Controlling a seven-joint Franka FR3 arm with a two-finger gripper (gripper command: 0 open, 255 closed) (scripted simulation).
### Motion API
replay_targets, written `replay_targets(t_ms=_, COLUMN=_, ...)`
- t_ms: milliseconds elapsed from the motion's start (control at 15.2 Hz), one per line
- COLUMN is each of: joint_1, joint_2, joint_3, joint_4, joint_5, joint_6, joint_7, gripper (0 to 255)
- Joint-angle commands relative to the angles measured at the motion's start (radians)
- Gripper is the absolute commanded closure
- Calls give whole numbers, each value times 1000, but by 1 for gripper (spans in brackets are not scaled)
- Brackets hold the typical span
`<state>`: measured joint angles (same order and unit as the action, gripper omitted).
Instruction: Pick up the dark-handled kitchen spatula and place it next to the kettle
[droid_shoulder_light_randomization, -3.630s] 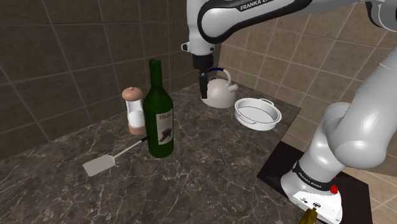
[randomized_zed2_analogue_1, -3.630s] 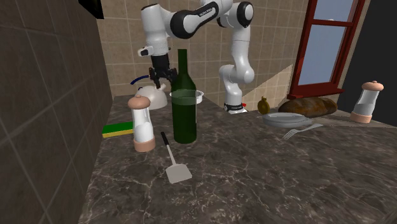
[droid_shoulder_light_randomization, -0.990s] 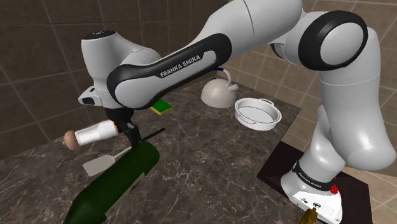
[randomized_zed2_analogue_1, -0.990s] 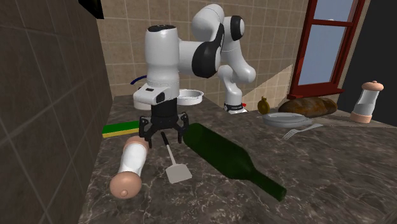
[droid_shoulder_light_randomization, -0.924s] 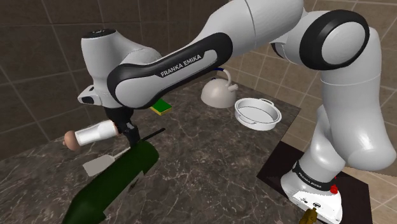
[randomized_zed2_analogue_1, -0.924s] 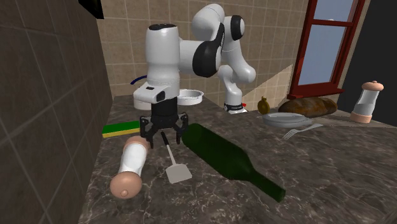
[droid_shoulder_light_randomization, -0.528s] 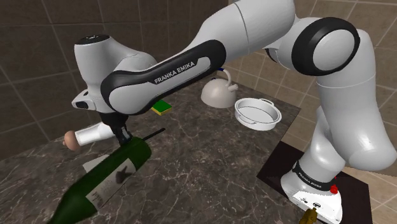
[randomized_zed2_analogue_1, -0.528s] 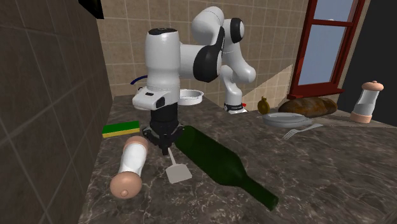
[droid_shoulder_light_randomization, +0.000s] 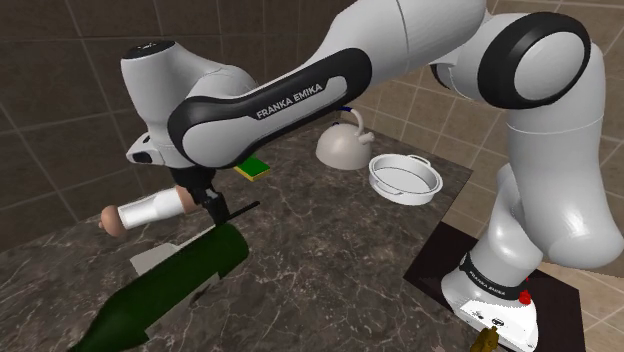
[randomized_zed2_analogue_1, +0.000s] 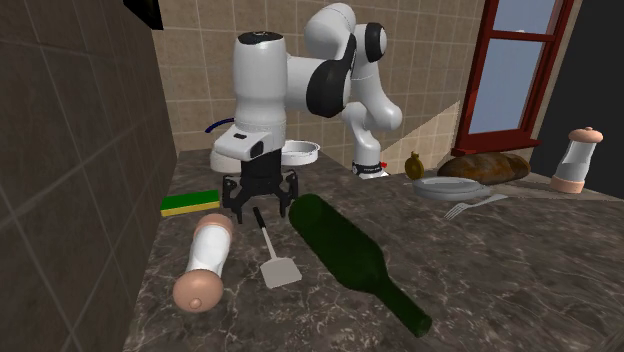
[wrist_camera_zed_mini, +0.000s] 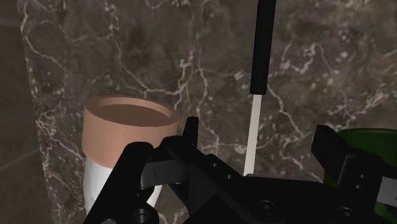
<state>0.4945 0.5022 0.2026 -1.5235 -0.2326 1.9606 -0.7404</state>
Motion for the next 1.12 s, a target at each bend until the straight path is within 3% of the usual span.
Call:
replay_targets(t_ms=0, joint_1=2, joint_2=-29, joint_3=-5, joint_4=-25, joint_5=-14, joint_6=-32, joint_7=-1, gripper=0)
replay_targets(t_ms=462, joint_1=-5, joint_2=-1, joint_3=-13, joint_4=-85, joint_5=-26, joint_6=55, joint_7=8, gripper=0)
replay_targets(t_ms=990, joint_1=-3, joint_2=-1, joint_3=-16, joint_4=-85, joint_5=-25, joint_6=56, joint_7=7, gripper=0)
replay_targets(t_ms=1056, joint_1=-1, joint_2=0, joint_3=-15, joint_4=-94, joint_5=-26, joint_6=64, joint_7=13, gripper=255)
